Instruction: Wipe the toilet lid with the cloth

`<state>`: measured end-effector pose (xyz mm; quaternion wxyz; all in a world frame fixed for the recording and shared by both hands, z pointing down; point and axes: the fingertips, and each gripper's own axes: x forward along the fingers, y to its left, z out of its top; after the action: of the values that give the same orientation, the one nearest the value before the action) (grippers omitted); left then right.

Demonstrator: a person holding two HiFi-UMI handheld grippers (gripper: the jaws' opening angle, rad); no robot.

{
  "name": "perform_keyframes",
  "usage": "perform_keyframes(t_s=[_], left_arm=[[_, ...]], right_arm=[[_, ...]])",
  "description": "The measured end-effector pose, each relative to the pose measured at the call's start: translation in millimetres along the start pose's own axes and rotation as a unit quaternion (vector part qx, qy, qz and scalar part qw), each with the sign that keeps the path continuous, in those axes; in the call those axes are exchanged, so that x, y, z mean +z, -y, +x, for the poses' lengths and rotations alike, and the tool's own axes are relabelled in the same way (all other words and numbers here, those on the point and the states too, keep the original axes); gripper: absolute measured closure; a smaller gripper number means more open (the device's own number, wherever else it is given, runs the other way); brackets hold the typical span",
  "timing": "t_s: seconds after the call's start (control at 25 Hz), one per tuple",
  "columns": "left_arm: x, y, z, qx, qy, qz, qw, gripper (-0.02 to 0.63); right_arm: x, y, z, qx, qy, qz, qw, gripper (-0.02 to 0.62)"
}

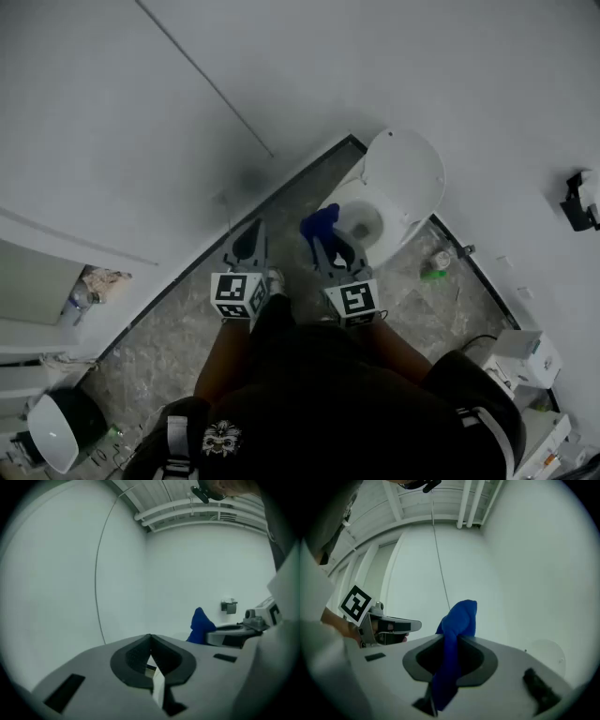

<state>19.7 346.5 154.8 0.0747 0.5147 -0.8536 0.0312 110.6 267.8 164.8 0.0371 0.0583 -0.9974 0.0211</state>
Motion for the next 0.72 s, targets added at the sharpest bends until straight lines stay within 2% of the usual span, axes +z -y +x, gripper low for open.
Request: perform_keyframes(t_s=[0.08,0.2,0.44,0.6,0.72], left_arm=[[-2.3,-6.1,21.7,-0.010,-0.001,-0.006,0.9999,0.597],[-4.2,-12.5,62.7,-0.035,-0.004,-0.006,0.9993,0.597],[-9.6,-21.8,171.1,-0.132,-0.027,0.014,0.9907,0.597],[-7.3,-27.5,236.6,-0.199,-0.047,0.035,0.9782,0.597],[-7.9,-23.8,283.3,-0.256,-0.044,0.044,0.9648,0.597]], right_arm=[[-2.6,16.4,13.1,-0.018,-0.004,-0.019,1.000,0.522],[-11.2,44.5,35.4,-0.052,-0.004,-0.019,0.998,0.522],[-10.9,101.7,91.8,-0.145,-0.021,-0.018,0.989,0.522],[-18.9,140.5,124.4,-0.229,-0.033,-0.003,0.973,0.522],[-29.6,173.2,139.0,-0.299,-0.049,-0.012,0.953,0.522]])
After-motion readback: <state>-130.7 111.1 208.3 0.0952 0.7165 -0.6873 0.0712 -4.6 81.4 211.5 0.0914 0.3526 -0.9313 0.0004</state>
